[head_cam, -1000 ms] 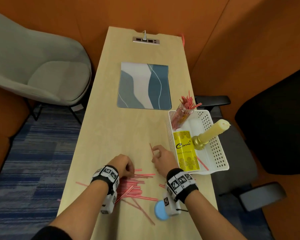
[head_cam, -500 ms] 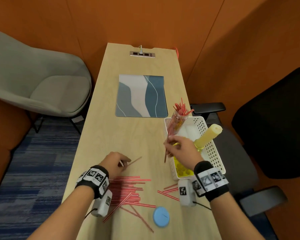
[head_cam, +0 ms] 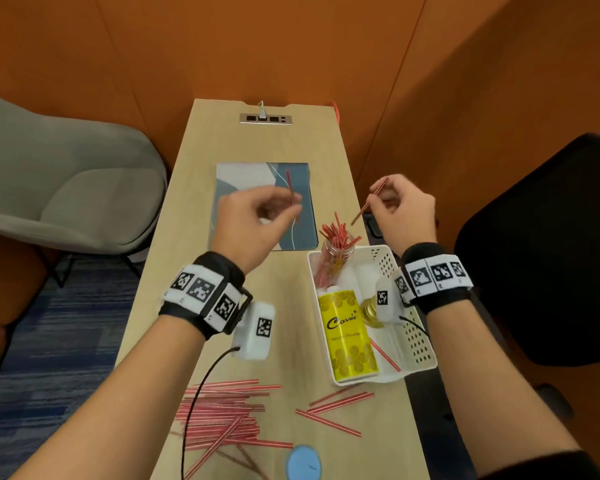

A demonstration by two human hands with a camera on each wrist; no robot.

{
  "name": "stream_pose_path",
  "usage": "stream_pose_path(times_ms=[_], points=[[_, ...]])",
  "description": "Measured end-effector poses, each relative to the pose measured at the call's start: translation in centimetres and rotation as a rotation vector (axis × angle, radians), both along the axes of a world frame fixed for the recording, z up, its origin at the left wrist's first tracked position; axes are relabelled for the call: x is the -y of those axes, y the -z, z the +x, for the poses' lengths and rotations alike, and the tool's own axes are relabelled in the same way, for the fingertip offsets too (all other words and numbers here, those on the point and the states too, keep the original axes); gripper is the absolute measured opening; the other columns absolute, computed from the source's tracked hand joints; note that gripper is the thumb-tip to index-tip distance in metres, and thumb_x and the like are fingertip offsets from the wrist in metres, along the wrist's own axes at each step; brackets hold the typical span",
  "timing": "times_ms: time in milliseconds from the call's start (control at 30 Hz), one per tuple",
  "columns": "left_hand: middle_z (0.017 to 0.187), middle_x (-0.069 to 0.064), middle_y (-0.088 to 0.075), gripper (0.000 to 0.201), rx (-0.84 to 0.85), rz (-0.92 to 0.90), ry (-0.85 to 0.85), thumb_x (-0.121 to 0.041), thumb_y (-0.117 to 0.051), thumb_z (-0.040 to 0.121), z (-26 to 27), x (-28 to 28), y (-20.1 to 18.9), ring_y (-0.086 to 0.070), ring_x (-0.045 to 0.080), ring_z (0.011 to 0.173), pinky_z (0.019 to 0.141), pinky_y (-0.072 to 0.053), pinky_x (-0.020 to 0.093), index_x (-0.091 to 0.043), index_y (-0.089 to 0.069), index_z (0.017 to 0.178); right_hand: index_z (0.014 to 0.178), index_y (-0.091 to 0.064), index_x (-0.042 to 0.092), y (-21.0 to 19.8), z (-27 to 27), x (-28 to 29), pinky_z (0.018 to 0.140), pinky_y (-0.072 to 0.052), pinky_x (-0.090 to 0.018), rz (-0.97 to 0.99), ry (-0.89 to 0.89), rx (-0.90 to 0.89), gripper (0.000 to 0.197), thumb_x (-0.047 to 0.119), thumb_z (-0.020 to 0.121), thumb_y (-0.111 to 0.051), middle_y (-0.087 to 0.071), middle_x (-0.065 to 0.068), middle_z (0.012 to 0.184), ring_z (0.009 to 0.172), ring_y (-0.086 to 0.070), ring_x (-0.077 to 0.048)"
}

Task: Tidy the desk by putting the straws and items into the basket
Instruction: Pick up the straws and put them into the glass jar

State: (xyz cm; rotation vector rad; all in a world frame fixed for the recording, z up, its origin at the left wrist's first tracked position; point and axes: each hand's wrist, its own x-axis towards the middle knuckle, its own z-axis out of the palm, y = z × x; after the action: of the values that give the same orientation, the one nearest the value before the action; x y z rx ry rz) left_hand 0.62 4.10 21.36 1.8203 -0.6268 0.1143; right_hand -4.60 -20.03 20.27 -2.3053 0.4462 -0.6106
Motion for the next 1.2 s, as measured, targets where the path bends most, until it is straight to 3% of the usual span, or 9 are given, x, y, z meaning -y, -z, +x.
stream_pose_path(times_ms=[100, 167, 333, 433, 567, 700, 833, 1033, 1200], points=[[0.084, -0.005, -0.074, 0.010, 0.062, -0.003, 0.010, -0.015, -0.074, 0.085, 1.3, 2.6, -1.7, -0.070, 0.009, 0.079, 0.074, -0.057, 0.024, -0.014, -0.076, 0.095, 0.116, -0.065, 0.023, 3.6, 0.6, 1.0, 0.090, -0.056, -0.036, 0.034, -0.080, -0.222, 0.028, 0.032, 0.090, -0.068, -0.070, 0.010, 0.094, 0.092, -0.065, -0.005], [0.082, -0.005, -0.074, 0.008, 0.079, 0.020, 0.032, -0.015, -0.074, 0.084, 2.1, 4.4, -2.0, -0.070, 0.008, 0.078, 0.072, -0.057, 0.025, -0.016, -0.075, 0.092, 0.122, -0.063, 0.022, 4.5, -0.3, 1.4, 0.089, -0.055, -0.029, 0.157, -0.009, -0.146, 0.032, 0.033, 0.092, -0.065, -0.070, 0.009, 0.097, 0.094, -0.065, -0.004], [0.073, -0.012, -0.071, 0.014, 0.075, 0.215, 0.099, -0.020, -0.072, 0.080, 3.3, 8.8, -0.3, -0.068, 0.004, 0.074, 0.068, -0.048, 0.017, -0.031, -0.064, 0.081, 0.084, -0.069, 0.020, 5.6, -4.5, 1.1, 0.065, -0.051, -0.026, 0.326, 0.144, -0.014, 0.023, 0.033, 0.098, -0.056, -0.067, 0.004, 0.068, 0.060, -0.058, -0.006], [0.067, -0.019, -0.066, 0.014, 0.077, 0.359, 0.116, -0.023, -0.071, 0.078, 3.5, 10.7, 1.9, -0.065, 0.005, 0.070, 0.073, -0.054, 0.024, -0.034, -0.062, 0.076, 0.074, -0.068, 0.022, 6.9, -6.0, 0.4, 0.060, -0.043, -0.023, 0.351, 0.162, -0.053, 0.031, 0.036, 0.098, -0.055, -0.062, 0.003, 0.059, 0.051, -0.050, -0.003], [0.089, -0.015, -0.068, 0.013, 0.113, 0.491, 0.136, -0.034, -0.071, 0.081, 3.4, 11.6, 5.1, -0.060, 0.011, 0.088, 0.086, -0.052, 0.037, -0.033, -0.071, 0.094, 0.074, -0.068, 0.016, 6.3, -6.8, -0.5, 0.054, -0.035, -0.013, 0.379, 0.195, 0.125, 0.030, 0.029, 0.099, -0.057, -0.054, 0.009, 0.052, 0.049, -0.047, -0.003], [0.089, -0.013, -0.062, 0.030, 0.108, 0.379, 0.073, -0.040, -0.075, 0.077, 3.4, 10.7, 6.1, -0.047, -0.001, 0.077, 0.077, -0.041, 0.027, -0.032, -0.070, 0.105, 0.077, -0.070, 0.011, 4.6, -6.7, -1.6, 0.053, -0.035, -0.012, 0.391, 0.106, 0.198, 0.028, 0.025, 0.098, -0.058, -0.054, 0.007, 0.055, 0.048, -0.046, -0.002], [0.089, -0.009, -0.062, 0.037, 0.052, 0.259, 0.031, -0.023, -0.074, 0.072, 2.9, 7.9, 5.6, -0.045, -0.004, 0.071, 0.068, -0.033, 0.012, -0.028, -0.069, 0.108, 0.077, -0.071, 0.011, 4.0, -7.2, -4.6, 0.052, -0.035, -0.015, 0.390, -0.091, 0.160, 0.024, 0.020, 0.097, -0.060, -0.056, 0.010, 0.054, 0.048, -0.045, -0.003], [0.088, -0.004, -0.064, 0.039, -0.133, 0.305, -0.061, -0.005, -0.063, 0.071, -0.9, -2.0, 11.2, -0.046, 0.005, 0.068, 0.070, -0.038, 0.012, -0.026, -0.069, 0.103, 0.076, -0.074, 0.021, 12.2, -8.5, -13.6, 0.061, -0.044, -0.021, 0.222, -0.419, -0.358, 0.012, 0.023, 0.087, -0.069, -0.059, 0.009, 0.060, 0.055, -0.049, -0.003], [0.086, -0.005, -0.067, 0.032, -0.461, 0.656, -0.121, 0.000, -0.062, 0.077, -4.9, -11.6, 18.5, -0.050, 0.000, 0.065, 0.067, -0.045, 0.024, -0.028, -0.073, 0.089, 0.108, -0.071, 0.021, 20.4, -10.6, -18.9, 0.090, -0.050, -0.027, -0.022, -0.550, -0.821, 0.023, 0.016, 0.086, -0.068, -0.066, 0.000, 0.101, 0.093, -0.062, -0.016]])
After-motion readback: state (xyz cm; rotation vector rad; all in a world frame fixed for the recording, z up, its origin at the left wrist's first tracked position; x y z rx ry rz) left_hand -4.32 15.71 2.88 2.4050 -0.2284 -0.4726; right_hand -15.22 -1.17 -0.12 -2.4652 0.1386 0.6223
